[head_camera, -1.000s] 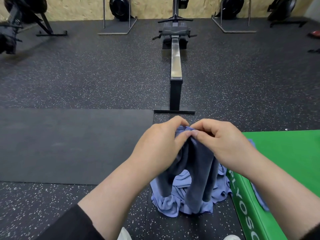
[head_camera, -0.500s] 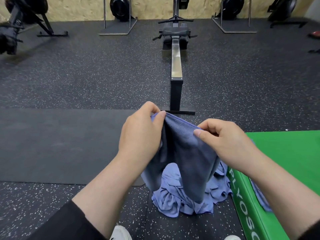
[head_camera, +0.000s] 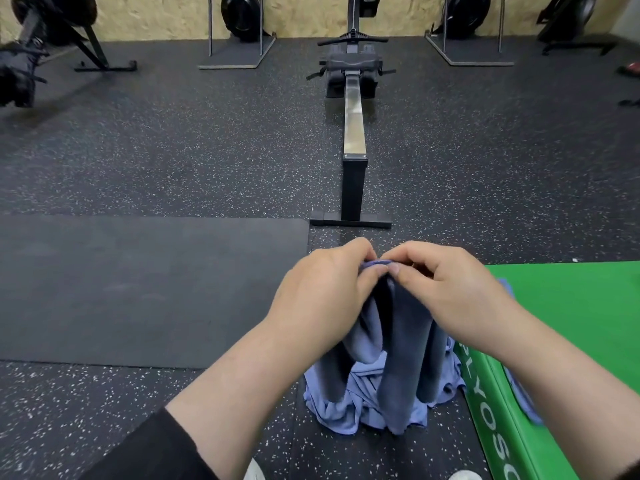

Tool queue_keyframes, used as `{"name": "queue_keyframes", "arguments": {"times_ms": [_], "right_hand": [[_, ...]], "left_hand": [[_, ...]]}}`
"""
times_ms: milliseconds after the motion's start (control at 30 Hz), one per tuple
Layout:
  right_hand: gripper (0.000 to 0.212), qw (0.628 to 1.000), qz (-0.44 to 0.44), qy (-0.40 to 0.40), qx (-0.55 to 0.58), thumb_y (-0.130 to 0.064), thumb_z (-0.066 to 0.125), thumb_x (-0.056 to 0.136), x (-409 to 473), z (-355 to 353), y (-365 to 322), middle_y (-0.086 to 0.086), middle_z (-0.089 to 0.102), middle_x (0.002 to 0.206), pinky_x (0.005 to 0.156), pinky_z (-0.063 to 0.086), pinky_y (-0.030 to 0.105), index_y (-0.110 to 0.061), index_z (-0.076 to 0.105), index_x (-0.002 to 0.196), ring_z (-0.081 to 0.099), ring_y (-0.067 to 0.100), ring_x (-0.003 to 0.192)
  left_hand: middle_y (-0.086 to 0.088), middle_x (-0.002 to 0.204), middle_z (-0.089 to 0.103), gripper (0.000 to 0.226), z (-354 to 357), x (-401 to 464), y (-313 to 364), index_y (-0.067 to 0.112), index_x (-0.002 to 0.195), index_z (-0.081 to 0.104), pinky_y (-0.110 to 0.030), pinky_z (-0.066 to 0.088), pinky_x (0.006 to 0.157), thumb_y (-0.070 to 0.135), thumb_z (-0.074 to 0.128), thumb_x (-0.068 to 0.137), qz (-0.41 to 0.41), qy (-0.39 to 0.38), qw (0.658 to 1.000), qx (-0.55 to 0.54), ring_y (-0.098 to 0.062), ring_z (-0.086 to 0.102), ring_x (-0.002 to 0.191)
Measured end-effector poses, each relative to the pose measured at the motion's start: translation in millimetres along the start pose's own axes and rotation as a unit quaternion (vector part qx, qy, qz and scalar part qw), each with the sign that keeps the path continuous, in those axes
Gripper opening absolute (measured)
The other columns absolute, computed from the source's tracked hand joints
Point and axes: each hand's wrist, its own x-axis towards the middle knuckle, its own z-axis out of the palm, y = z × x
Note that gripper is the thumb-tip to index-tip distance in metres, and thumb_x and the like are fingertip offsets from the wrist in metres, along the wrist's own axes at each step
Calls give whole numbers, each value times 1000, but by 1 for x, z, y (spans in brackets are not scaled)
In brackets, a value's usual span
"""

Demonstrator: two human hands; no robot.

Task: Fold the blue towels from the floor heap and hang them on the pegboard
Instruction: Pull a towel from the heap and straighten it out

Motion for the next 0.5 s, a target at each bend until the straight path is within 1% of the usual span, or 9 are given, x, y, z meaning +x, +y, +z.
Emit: {"name": "queue_keyframes", "arguments": {"times_ms": [67, 100, 200, 300, 367, 433, 467, 500], "right_hand": [[9, 1000, 8, 11, 9, -24, 66, 95, 1, 0, 2, -15, 72, 80, 73, 47, 27, -28, 73, 91, 58, -1, 71], [7, 1000, 13, 12, 12, -26, 68, 94, 1, -1, 3, -14, 71, 77, 70, 46, 29, -27, 72, 88, 55, -1, 67], [14, 1000, 29, 8, -3, -30, 69, 93, 2, -2, 7, -12, 65, 67, 63, 43, 31, -25, 69, 79, 47, -1, 59], [19, 999, 38, 20, -15, -31, 69, 93, 1, -2, 9, -14, 58, 61, 60, 38, 25, -24, 67, 76, 43, 0, 56], [19, 999, 35, 36, -7, -28, 68, 94, 0, -3, 7, -18, 58, 61, 58, 37, 19, -25, 66, 75, 45, 0, 56], [18, 999, 29, 43, 1, -28, 66, 95, 0, -3, 4, -18, 61, 65, 62, 39, 19, -27, 67, 77, 48, 0, 59], [17, 999, 25, 42, 2, -27, 65, 95, 0, -3, 3, -17, 63, 68, 65, 41, 21, -27, 67, 78, 50, 1, 61], [16, 999, 22, 39, 1, -26, 65, 96, 0, -3, 2, -16, 65, 71, 68, 43, 23, -27, 68, 80, 53, 2, 63]], "left_hand": [[4, 86, 68, 19, 0, 0, -1, 32, 92, 54, -43, 52, 78, 48, 49, 100, -7, 18, 1000, -5, -25, 63, 89], [4, 84, 68, 20, -1, 0, -2, 31, 91, 54, -43, 52, 77, 48, 49, 100, -14, 31, 999, -10, -26, 63, 88], [3, 81, 68, 24, -6, 2, -5, 26, 88, 56, -41, 52, 76, 45, 49, 101, -43, 92, 994, -38, -28, 62, 87], [4, 75, 65, 27, -14, 6, -13, 23, 82, 56, -39, 49, 74, 42, 51, 101, -94, 144, 983, -57, -29, 60, 85], [5, 74, 63, 27, -18, 7, -18, 23, 82, 57, -38, 49, 73, 42, 52, 100, -119, 154, 979, -59, -28, 60, 84], [7, 79, 67, 19, -19, 6, -18, 28, 88, 60, -38, 51, 77, 42, 53, 99, -122, 135, 982, -52, -27, 62, 89], [6, 86, 69, 13, -19, 4, -15, 34, 98, 62, -39, 51, 80, 43, 53, 99, -117, 115, 985, -49, -26, 63, 93], [4, 94, 71, 17, -18, 3, -11, 39, 113, 61, -40, 52, 84, 44, 54, 98, -104, 90, 990, -42, -26, 63, 98]]}}
